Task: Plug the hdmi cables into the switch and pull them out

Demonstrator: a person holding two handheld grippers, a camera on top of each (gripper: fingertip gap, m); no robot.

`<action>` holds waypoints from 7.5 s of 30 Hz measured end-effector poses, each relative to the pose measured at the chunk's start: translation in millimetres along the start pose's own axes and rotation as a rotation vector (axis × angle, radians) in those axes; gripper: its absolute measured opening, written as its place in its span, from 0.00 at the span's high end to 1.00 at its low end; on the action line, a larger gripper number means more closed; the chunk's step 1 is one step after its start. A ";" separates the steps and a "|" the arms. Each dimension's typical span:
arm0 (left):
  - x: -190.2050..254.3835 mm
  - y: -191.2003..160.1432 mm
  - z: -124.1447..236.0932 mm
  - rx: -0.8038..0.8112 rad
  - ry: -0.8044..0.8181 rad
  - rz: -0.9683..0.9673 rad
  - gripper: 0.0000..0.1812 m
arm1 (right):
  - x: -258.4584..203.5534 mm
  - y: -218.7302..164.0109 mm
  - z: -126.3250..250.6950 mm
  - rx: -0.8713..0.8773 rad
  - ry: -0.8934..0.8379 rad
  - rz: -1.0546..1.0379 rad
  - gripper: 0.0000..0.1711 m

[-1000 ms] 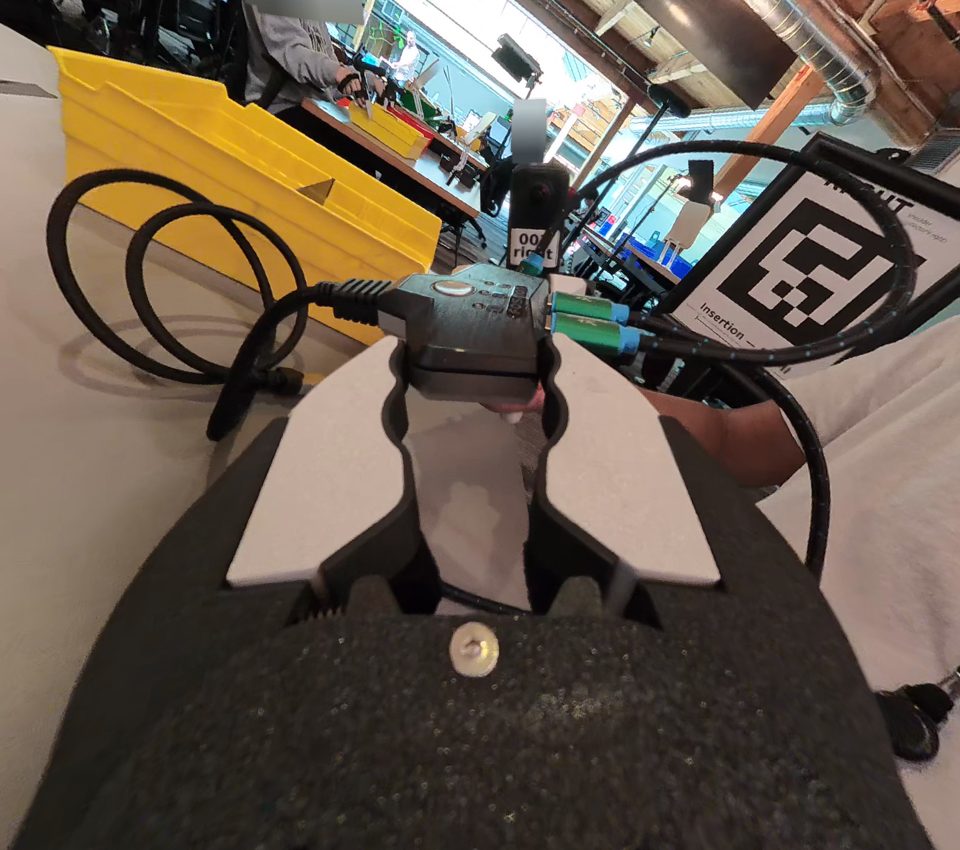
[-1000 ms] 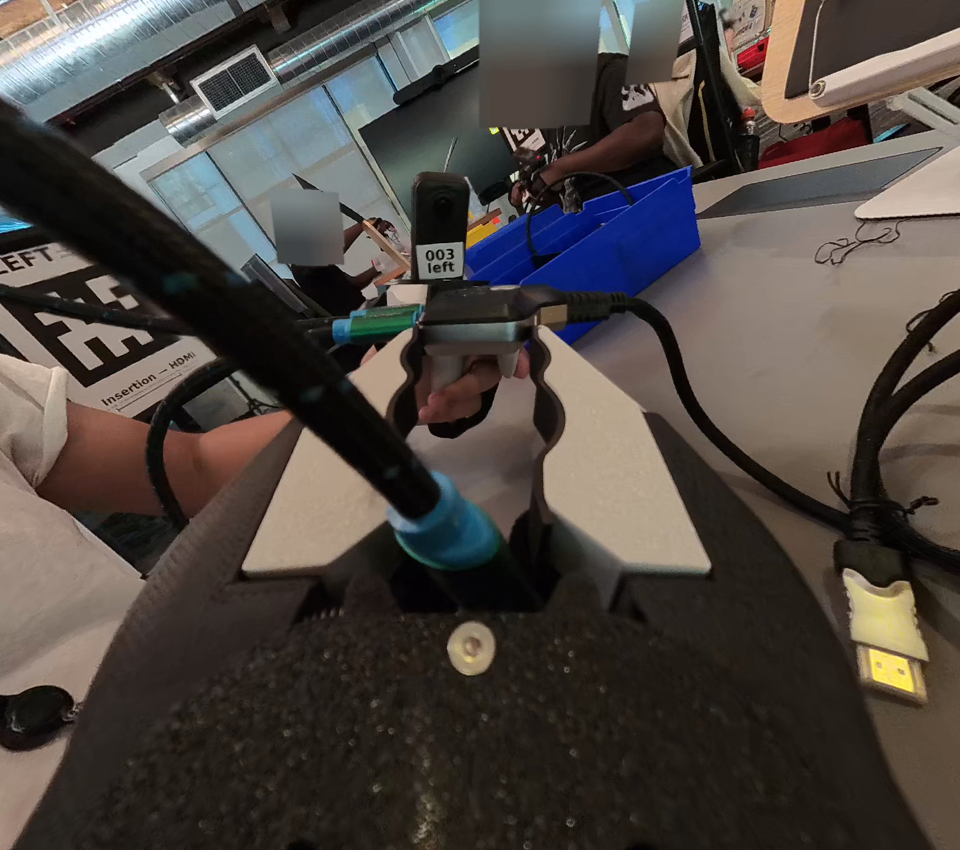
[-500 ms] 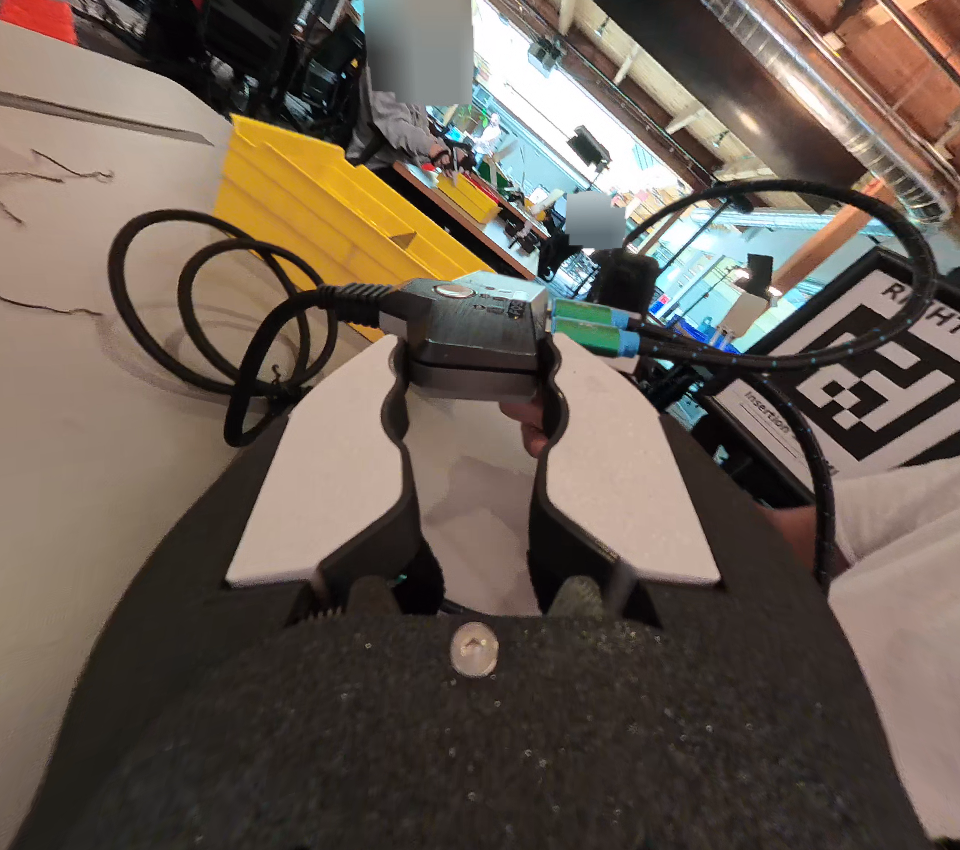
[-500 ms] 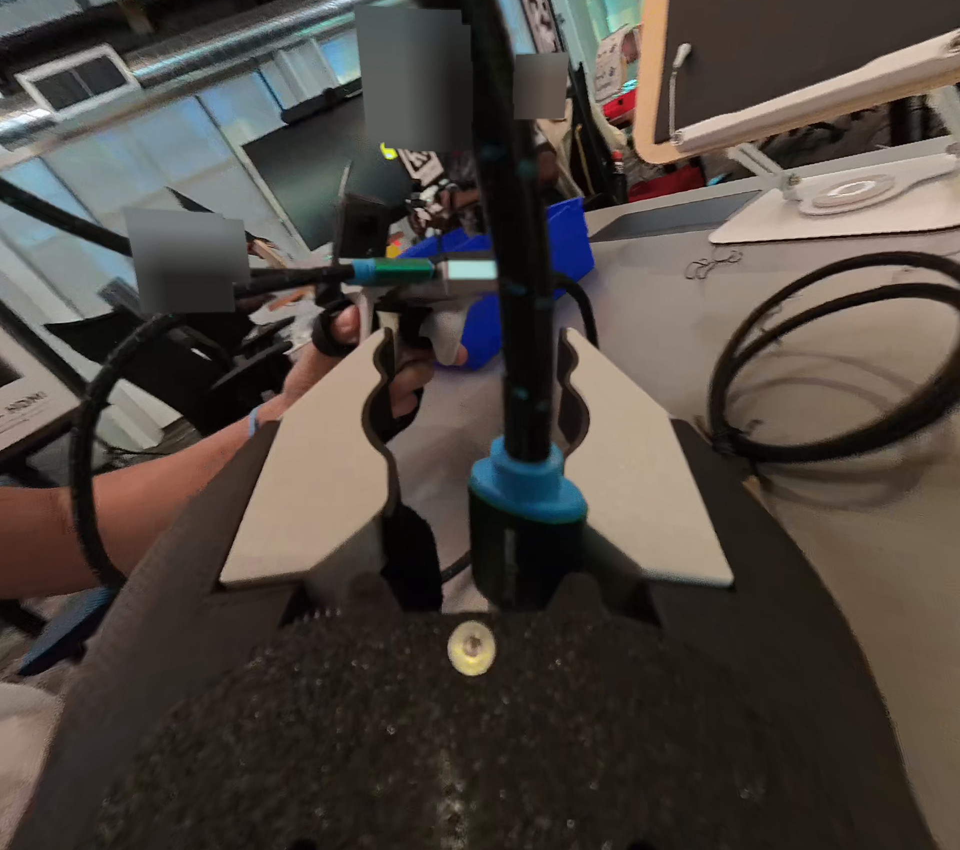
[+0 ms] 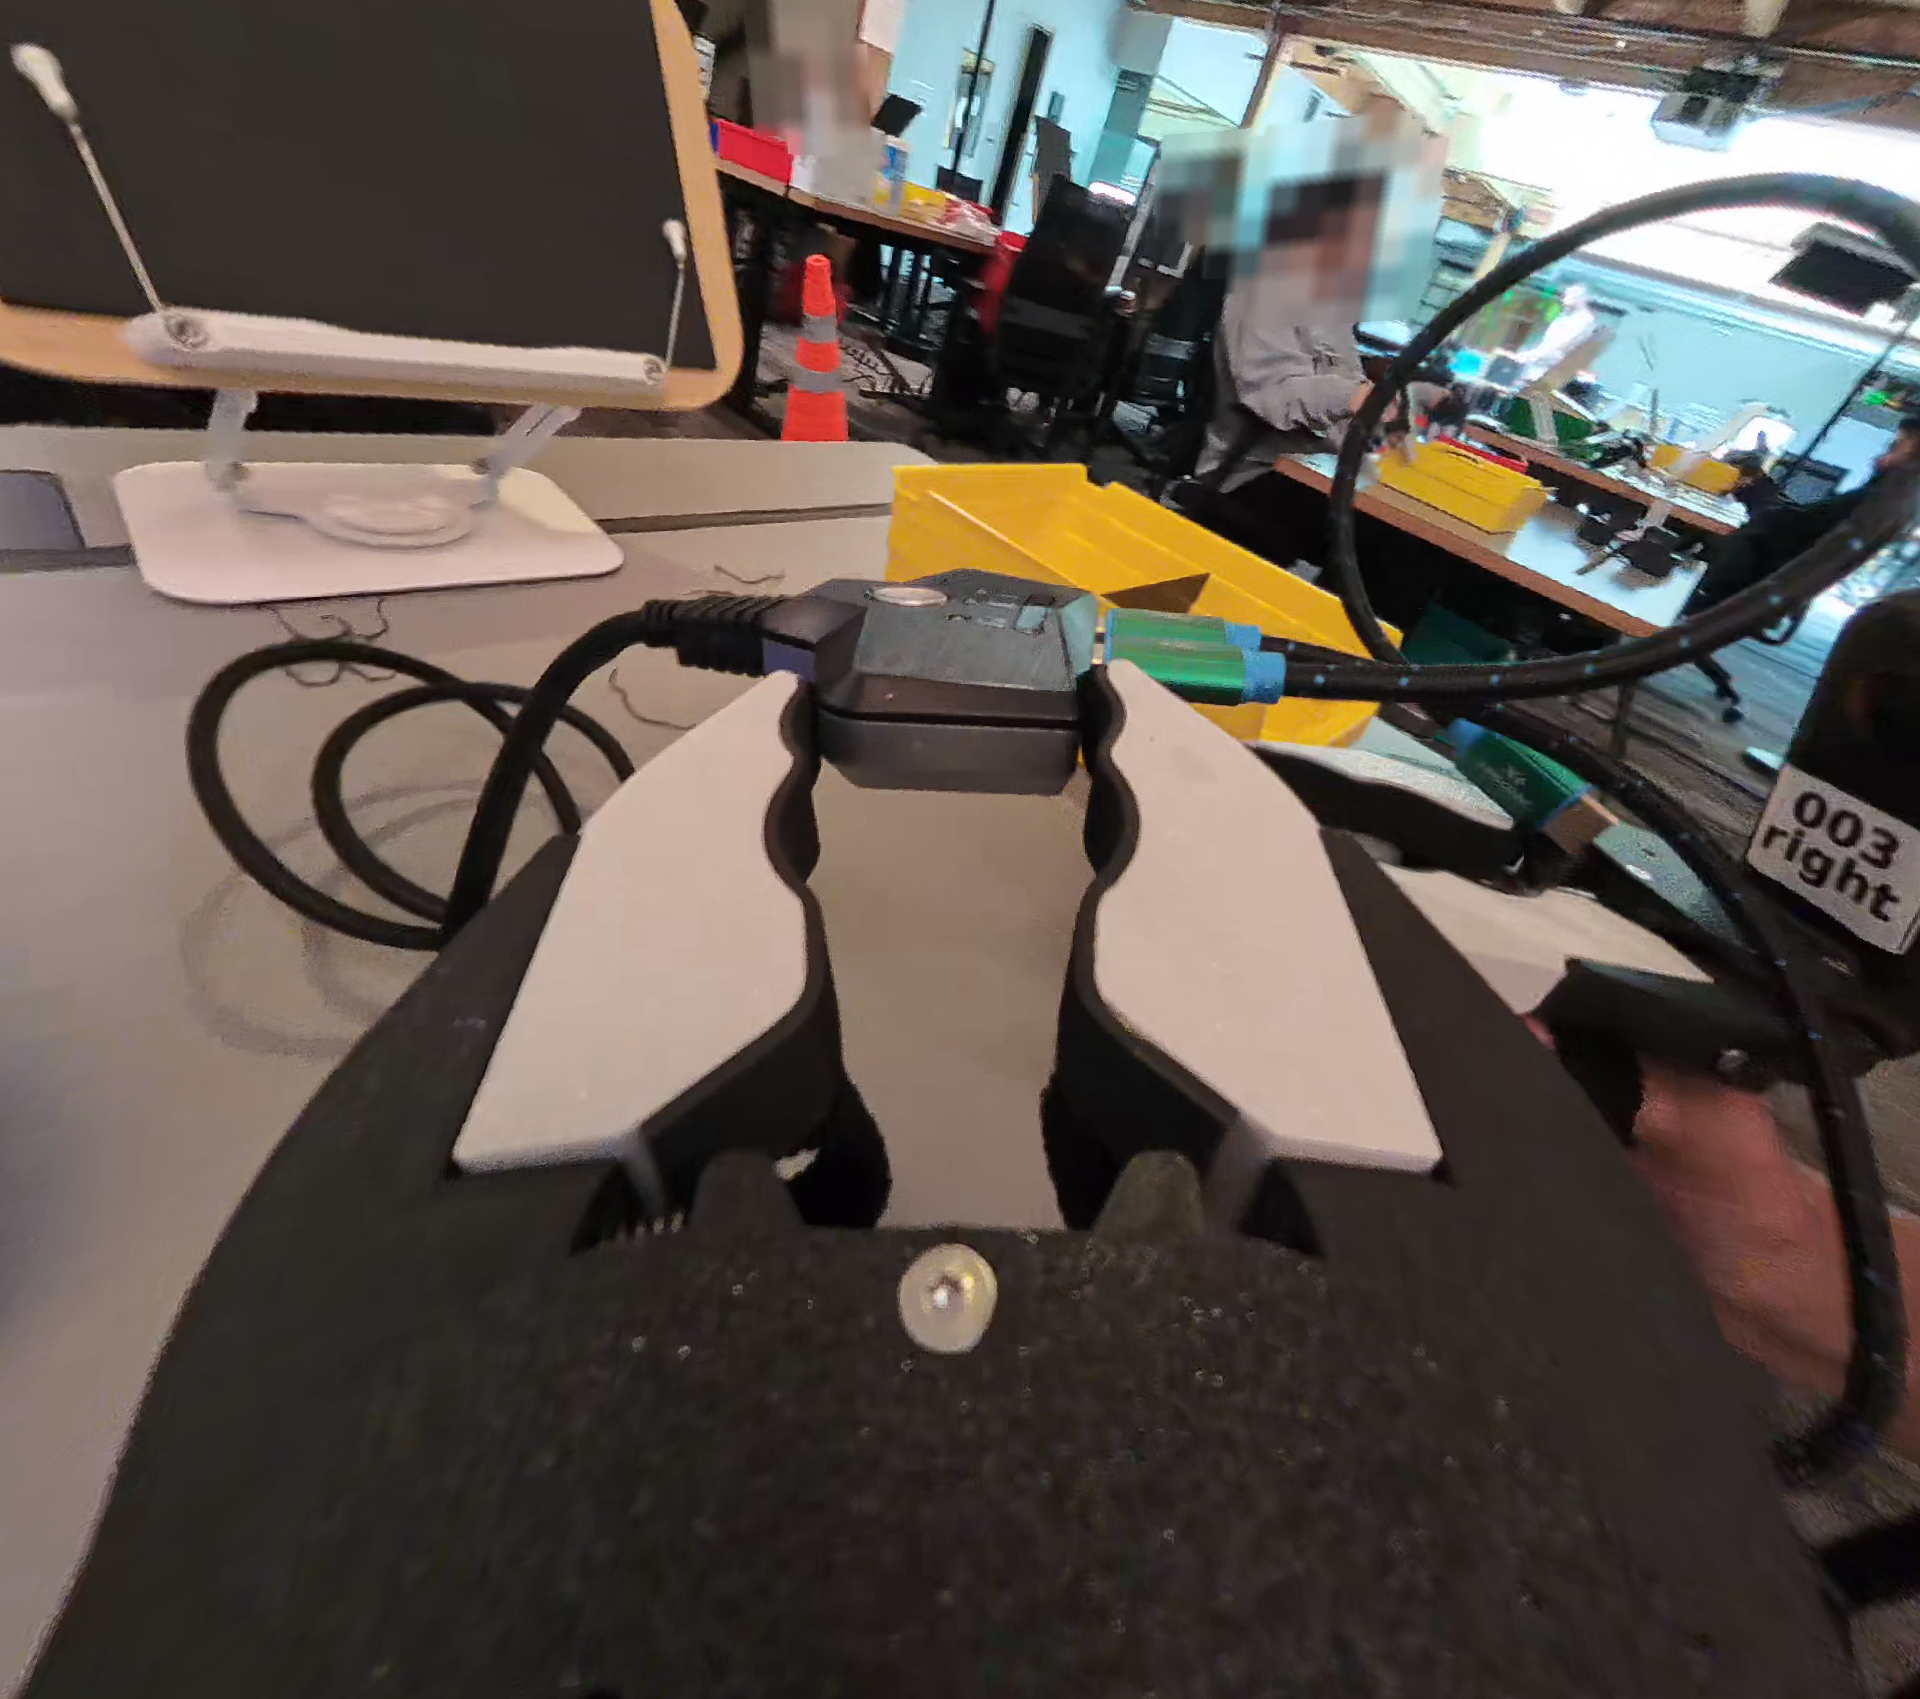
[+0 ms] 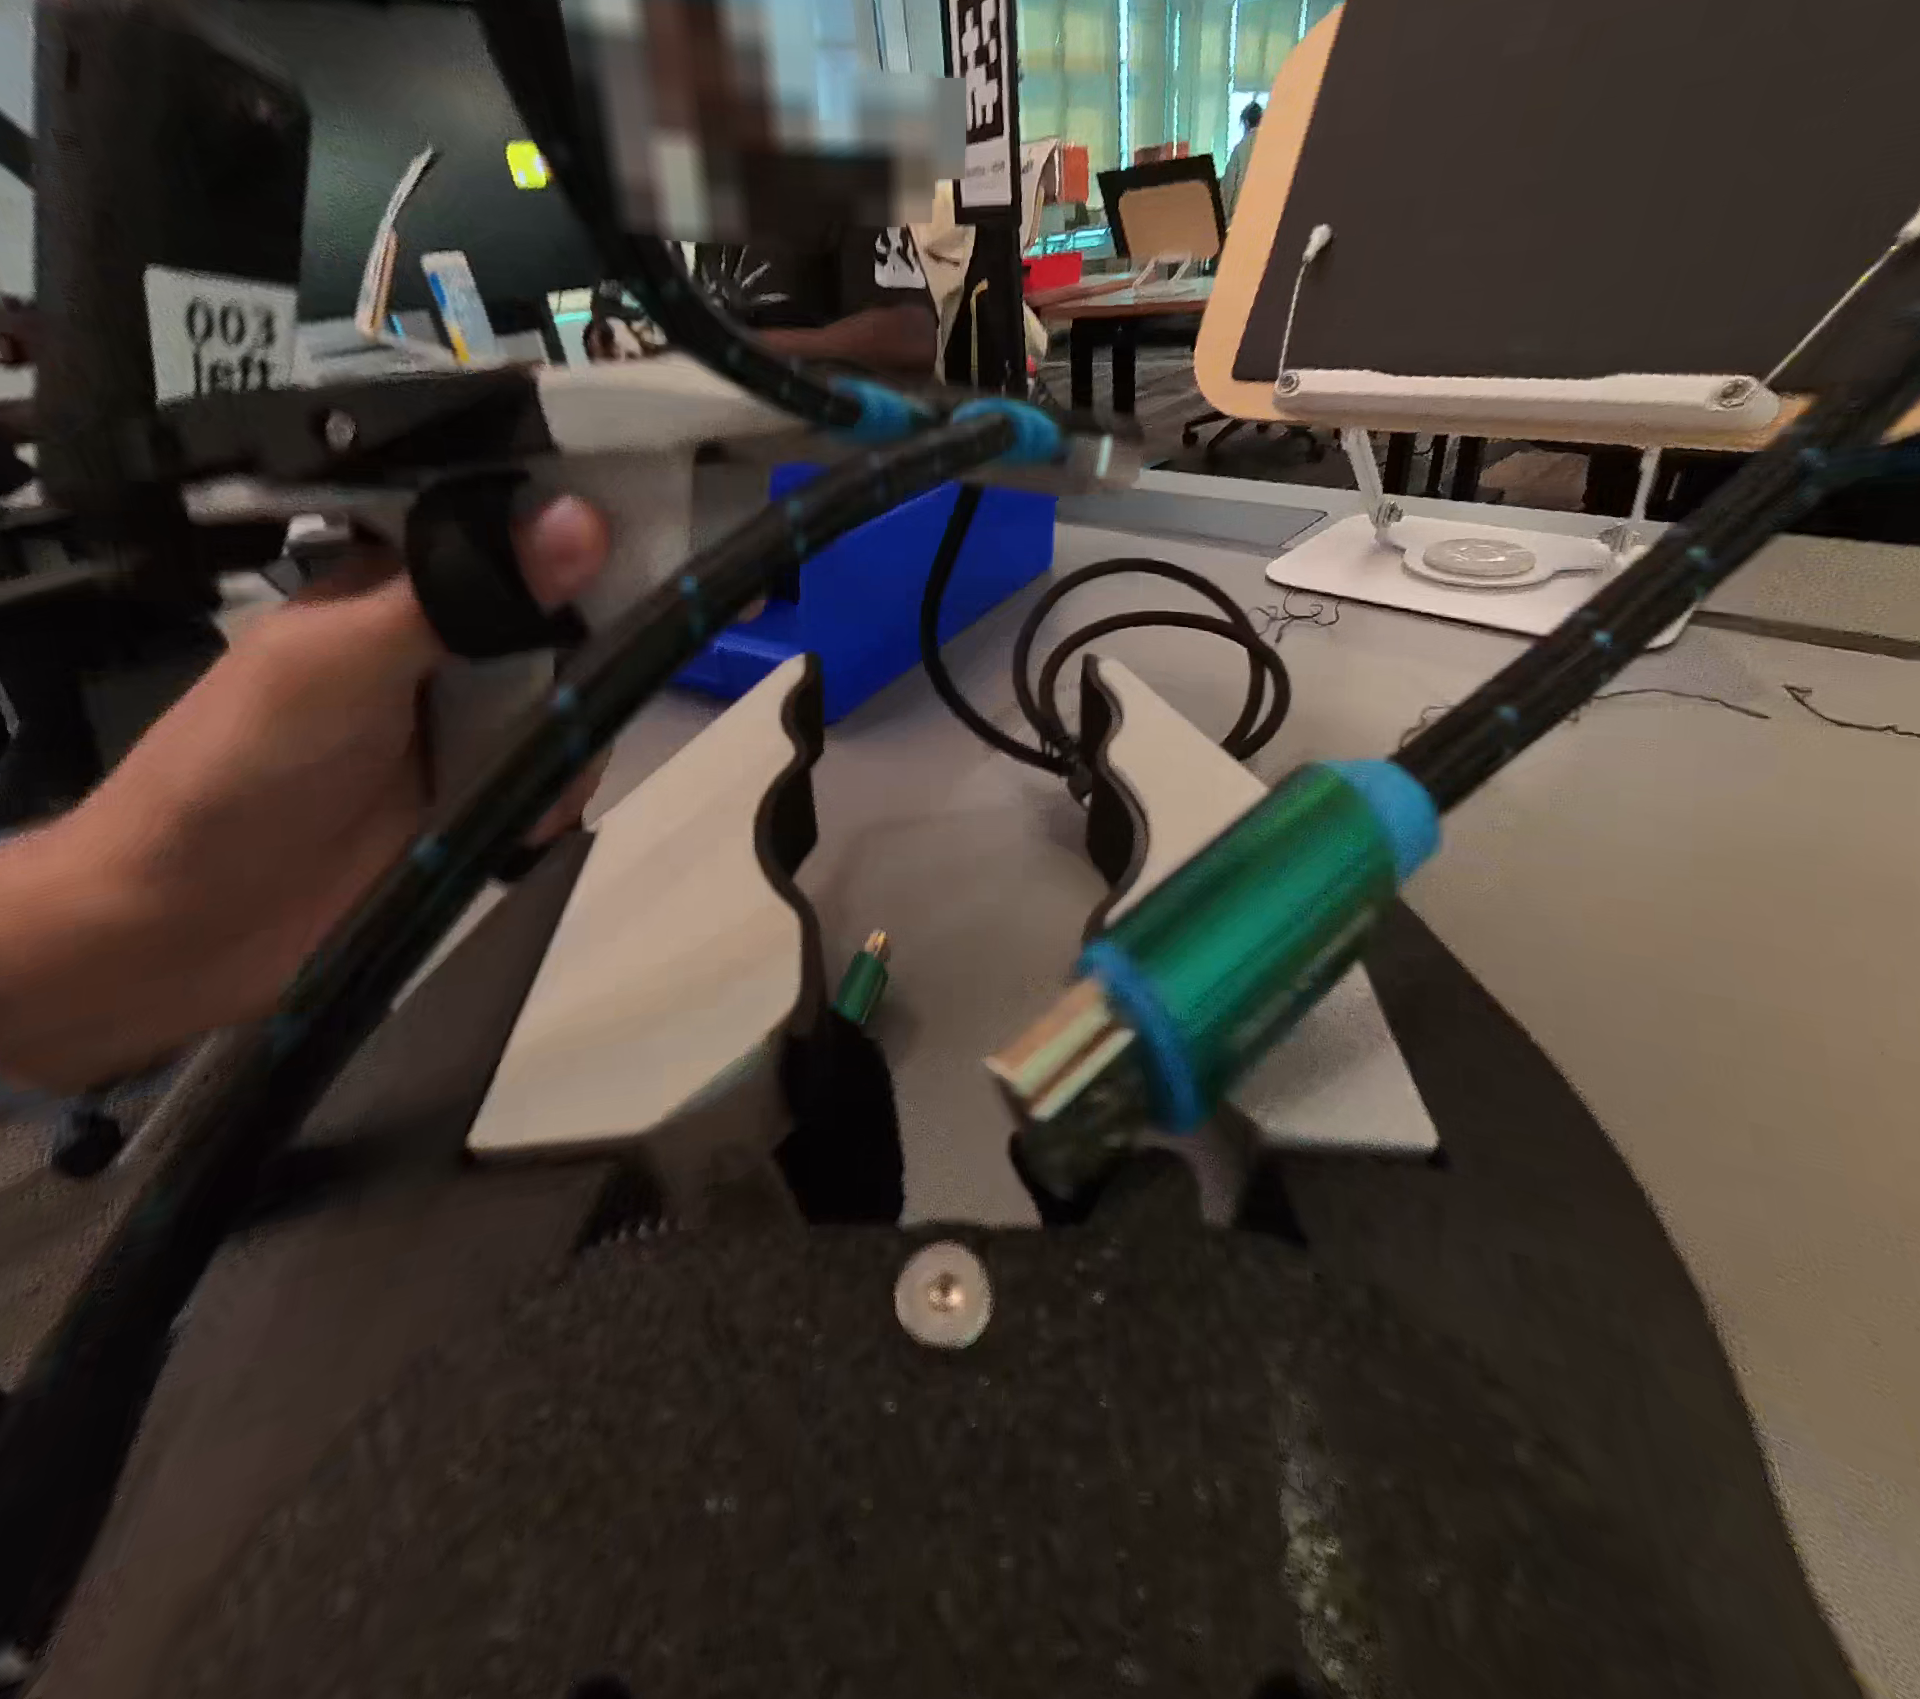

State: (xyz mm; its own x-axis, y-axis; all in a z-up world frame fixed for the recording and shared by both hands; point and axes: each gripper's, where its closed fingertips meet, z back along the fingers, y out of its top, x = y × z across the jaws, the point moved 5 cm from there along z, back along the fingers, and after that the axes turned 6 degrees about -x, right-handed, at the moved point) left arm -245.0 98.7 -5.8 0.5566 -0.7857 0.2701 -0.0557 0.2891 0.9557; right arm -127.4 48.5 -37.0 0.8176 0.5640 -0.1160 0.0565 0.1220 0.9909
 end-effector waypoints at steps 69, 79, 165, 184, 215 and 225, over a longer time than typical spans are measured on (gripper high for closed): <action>-8.4 -53.4 -42.9 -0.199 0.186 -0.185 0.73 | 33.7 -22.2 -21.8 -0.141 -0.097 -0.118 0.89; -5.1 -53.4 -54.6 -0.201 0.153 -0.197 0.73 | 38.9 -23.3 -15.6 -0.114 -0.177 -0.174 0.89; -79.1 -47.1 -30.5 -0.199 0.029 0.133 0.74 | 238.8 -41.3 124.4 -0.887 -0.640 -0.386 0.55; -79.4 -46.7 -31.0 -0.202 0.025 0.138 0.74 | 216.2 -33.8 156.5 -1.001 -0.512 -0.426 0.65; -56.5 -33.2 -19.8 -0.049 -0.101 0.245 0.74 | 41.3 -54.1 -33.7 -0.449 -0.189 0.057 0.68; -41.1 -36.9 -24.6 -0.039 -0.135 0.236 0.74 | 19.9 -6.4 -43.5 -0.052 -0.206 -0.032 0.77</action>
State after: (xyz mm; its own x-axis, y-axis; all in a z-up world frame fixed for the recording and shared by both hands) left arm -245.5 133.7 -55.1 0.4167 -0.7588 0.5006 -0.1372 0.4919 0.8598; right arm -136.4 94.5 -48.6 0.9160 0.3808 -0.1259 0.0589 0.1826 0.9814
